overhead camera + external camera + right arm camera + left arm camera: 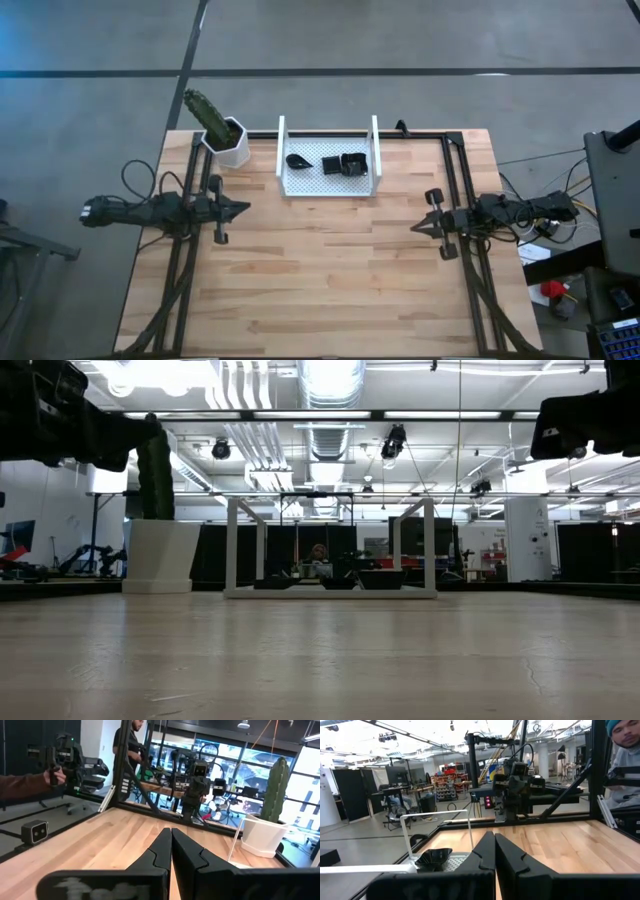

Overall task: Pick & Place Mini shaped plates
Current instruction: Return to Home Position

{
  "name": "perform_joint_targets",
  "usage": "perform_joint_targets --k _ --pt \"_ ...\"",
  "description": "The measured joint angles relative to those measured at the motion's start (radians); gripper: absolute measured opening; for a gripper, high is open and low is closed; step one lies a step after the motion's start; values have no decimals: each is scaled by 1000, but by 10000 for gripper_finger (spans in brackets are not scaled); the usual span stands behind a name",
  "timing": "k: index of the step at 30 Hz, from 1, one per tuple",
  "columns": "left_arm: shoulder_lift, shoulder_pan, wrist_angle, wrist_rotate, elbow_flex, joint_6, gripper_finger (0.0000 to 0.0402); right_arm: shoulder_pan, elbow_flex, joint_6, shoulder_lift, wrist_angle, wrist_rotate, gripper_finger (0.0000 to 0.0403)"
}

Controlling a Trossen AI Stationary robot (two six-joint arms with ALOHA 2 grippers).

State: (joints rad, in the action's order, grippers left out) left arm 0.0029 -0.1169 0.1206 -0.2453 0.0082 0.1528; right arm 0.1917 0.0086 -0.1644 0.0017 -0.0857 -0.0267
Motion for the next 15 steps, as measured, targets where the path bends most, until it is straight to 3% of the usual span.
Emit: perform_joint_targets --k 15 --pt "0 0 -4 -3 -1 -6 0 0 0 -65 0 6 4 8"
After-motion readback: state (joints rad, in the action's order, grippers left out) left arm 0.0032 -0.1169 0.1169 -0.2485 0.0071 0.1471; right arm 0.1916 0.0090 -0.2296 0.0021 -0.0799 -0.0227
